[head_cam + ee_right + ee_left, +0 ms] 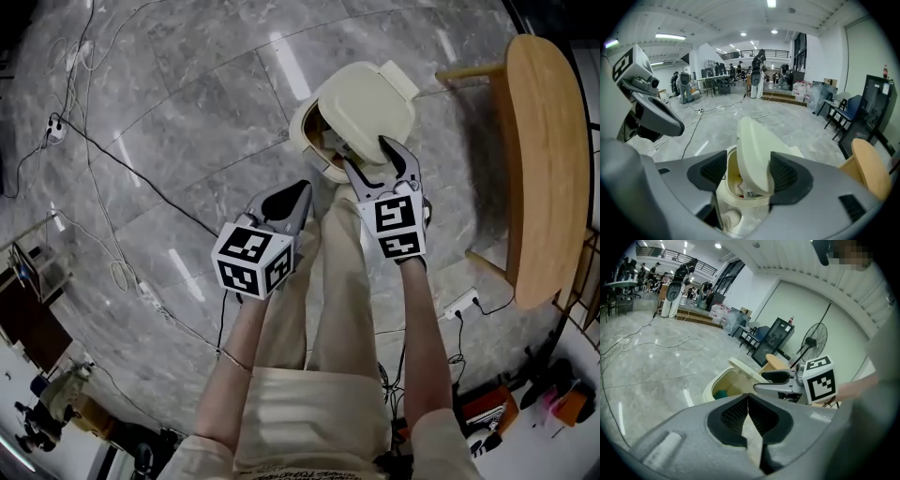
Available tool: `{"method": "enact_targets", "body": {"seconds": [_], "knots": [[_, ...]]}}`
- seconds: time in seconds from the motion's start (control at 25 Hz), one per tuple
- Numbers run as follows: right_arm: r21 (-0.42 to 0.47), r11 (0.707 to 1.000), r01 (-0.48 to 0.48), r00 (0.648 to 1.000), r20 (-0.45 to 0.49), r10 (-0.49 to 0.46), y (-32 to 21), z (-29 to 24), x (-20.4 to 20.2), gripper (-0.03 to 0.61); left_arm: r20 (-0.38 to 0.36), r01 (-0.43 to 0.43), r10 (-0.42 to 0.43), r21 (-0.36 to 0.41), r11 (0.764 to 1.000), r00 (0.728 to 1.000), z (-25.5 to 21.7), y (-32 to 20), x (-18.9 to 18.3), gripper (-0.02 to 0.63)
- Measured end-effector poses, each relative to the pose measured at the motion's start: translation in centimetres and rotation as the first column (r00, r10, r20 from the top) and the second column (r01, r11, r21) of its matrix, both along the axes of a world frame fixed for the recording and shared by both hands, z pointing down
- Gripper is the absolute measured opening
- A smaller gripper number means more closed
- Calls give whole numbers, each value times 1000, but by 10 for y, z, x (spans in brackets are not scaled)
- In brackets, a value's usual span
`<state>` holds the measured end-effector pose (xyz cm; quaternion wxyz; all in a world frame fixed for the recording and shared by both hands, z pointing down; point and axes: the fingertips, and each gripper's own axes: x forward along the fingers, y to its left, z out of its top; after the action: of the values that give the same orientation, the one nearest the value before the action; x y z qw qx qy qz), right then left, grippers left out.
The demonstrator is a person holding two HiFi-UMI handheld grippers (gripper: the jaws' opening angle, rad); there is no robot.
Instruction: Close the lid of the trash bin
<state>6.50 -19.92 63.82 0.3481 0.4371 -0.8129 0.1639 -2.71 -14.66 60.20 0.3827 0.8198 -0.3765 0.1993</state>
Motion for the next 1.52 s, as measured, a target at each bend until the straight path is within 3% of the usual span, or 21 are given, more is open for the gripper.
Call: {"method": "enact_targets", "body": {"seconds": [0.44, 0.76, 1.16, 1.36, 1.52], "knots": [[-64, 998, -11, 999, 40, 13, 15, 32, -18, 285, -24, -47, 45, -54, 997, 999, 25, 15, -10, 23], [-109, 994, -5, 995, 103, 16, 24, 48, -25, 281, -30, -33, 31, -83, 996, 999, 39, 24, -16, 23], [-117, 992, -38, 984, 169, 57, 20, 64, -17, 158, -43, 12, -16, -87, 996, 999, 57, 22, -3, 23], [-111, 994, -24, 991, 125, 38, 18, 79, -12, 65, -48, 23, -27, -81, 996, 998, 68, 20, 3, 23], [-111, 994, -15, 993, 113, 28, 19, 91, -13, 44, -45, 41, -45, -77, 996, 998, 77, 17, 3, 23]]}}
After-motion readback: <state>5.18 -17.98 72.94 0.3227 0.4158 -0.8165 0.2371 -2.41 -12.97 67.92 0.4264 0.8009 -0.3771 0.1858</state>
